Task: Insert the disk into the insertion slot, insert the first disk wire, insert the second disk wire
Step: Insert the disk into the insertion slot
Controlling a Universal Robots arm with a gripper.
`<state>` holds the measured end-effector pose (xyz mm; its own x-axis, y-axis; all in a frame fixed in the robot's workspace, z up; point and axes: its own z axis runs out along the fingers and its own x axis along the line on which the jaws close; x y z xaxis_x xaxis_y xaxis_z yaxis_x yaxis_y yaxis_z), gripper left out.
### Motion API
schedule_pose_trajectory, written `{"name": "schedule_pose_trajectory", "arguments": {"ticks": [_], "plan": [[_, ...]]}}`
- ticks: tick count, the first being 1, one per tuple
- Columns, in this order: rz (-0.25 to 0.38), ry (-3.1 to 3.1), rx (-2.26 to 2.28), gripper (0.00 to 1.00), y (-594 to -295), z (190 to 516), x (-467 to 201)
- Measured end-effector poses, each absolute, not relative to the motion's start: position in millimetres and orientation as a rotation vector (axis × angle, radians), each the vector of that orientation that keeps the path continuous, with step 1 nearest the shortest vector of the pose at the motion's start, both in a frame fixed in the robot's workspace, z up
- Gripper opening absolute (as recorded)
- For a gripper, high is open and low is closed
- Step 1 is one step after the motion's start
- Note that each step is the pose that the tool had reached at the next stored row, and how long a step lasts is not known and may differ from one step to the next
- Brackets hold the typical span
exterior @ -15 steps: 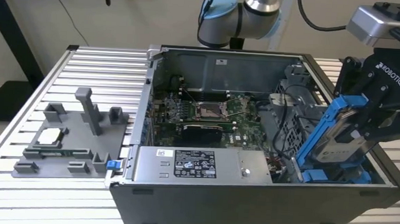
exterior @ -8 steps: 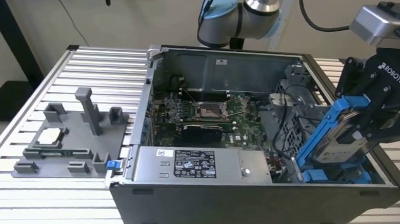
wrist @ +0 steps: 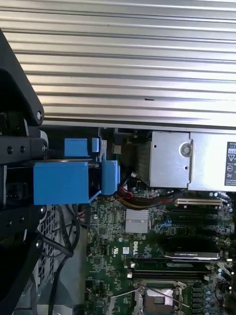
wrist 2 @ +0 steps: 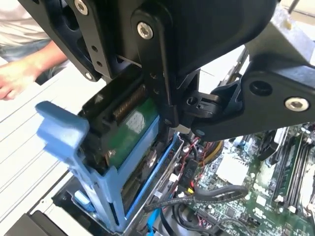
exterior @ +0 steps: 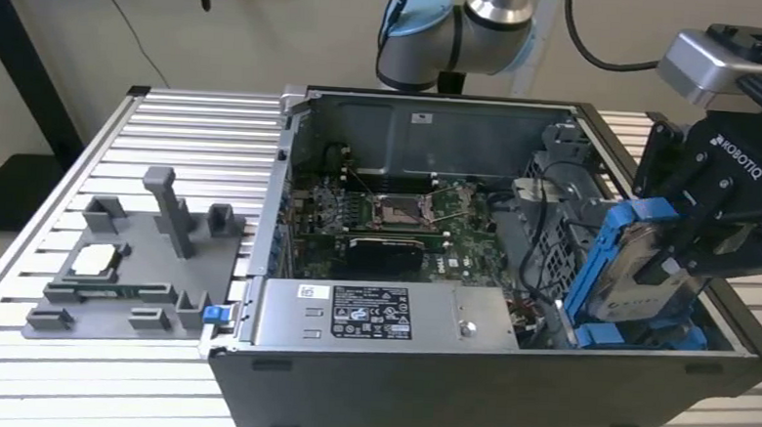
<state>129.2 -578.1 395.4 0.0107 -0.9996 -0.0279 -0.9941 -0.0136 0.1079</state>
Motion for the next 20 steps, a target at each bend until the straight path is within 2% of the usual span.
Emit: {"name": "schedule_pose_trajectory", "arguments": {"ticks": [14, 19, 20], "plan": [[-0.201, -2.141, 2.165, 0.0, -578.0, 387.0, 148.4], [-0.202, -2.14, 2.165, 0.0, -578.0, 386.6, 148.5], [-0.203, -2.14, 2.165, 1.0, -578.0, 387.5, 148.5]]}}
